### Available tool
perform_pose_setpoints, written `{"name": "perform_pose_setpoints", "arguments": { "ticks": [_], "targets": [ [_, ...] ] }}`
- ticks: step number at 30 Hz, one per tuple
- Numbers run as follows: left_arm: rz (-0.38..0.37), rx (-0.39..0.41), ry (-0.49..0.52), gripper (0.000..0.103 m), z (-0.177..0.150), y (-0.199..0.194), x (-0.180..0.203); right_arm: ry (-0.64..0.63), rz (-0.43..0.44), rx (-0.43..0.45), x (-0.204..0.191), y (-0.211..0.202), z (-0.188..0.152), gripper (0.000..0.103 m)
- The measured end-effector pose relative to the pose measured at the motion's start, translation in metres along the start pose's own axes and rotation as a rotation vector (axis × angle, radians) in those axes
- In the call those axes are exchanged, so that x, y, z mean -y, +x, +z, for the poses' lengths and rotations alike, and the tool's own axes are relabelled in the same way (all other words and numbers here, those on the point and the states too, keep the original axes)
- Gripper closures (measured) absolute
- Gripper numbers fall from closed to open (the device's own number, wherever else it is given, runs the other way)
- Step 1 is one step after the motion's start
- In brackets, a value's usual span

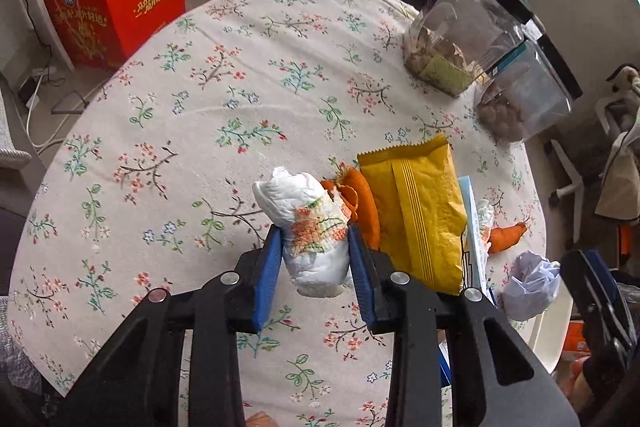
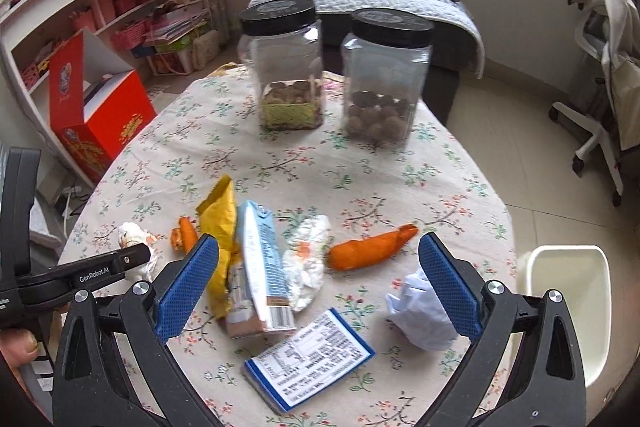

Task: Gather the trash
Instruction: 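Grasp the white wrapped tissue bundle with the left gripper, then grasp and lift the yellow snack packet with the right gripper while the left holds the bundle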

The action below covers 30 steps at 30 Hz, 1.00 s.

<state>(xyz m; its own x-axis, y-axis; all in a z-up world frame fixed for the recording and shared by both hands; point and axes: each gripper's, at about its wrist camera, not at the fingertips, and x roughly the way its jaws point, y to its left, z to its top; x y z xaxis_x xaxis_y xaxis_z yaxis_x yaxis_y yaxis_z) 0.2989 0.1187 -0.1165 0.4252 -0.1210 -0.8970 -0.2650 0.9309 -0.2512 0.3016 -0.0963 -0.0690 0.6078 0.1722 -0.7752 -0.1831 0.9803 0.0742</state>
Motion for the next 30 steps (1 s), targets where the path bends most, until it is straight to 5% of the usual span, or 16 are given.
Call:
{"name": "perform_pose_setpoints", "arguments": {
  "ticks": [5, 11, 13, 14, 15, 18, 30],
  "targets": [
    [0.017, 0.078, 0.027, 0.069, 0.01, -0.028, -0.014, -0.219, 0.065, -0.004, -0.047, 0.035, 0.014, 0.009],
    [0.013, 0.09, 0.083, 0.069, 0.012, -0.041, -0.014, -0.3, 0.144, -0.169, -0.055, 0.096, 0.038, 0.015],
    [0.008, 0.09, 0.099, 0.069, 0.013, -0.041, -0.011, -0.274, 0.213, -0.26, -0.053, 0.116, 0.045, 0.039],
    [0.012, 0.094, 0.108, 0.069, 0.013, -0.041, -0.011, -0.259, 0.235, -0.302, -0.053, 0.125, 0.046, 0.065],
    [0.019, 0.098, 0.114, 0.069, 0.014, -0.04, -0.01, -0.247, 0.244, -0.318, -0.053, 0.13, 0.047, 0.077],
    [0.023, 0.097, 0.11, 0.069, 0.015, -0.038, -0.013, -0.202, 0.302, -0.326, -0.053, 0.128, 0.046, 0.097],
    [0.015, 0.177, 0.08, 0.069, 0.019, -0.059, -0.02, -0.17, 0.258, -0.14, -0.065, 0.052, 0.052, 0.099]
  ]
}}
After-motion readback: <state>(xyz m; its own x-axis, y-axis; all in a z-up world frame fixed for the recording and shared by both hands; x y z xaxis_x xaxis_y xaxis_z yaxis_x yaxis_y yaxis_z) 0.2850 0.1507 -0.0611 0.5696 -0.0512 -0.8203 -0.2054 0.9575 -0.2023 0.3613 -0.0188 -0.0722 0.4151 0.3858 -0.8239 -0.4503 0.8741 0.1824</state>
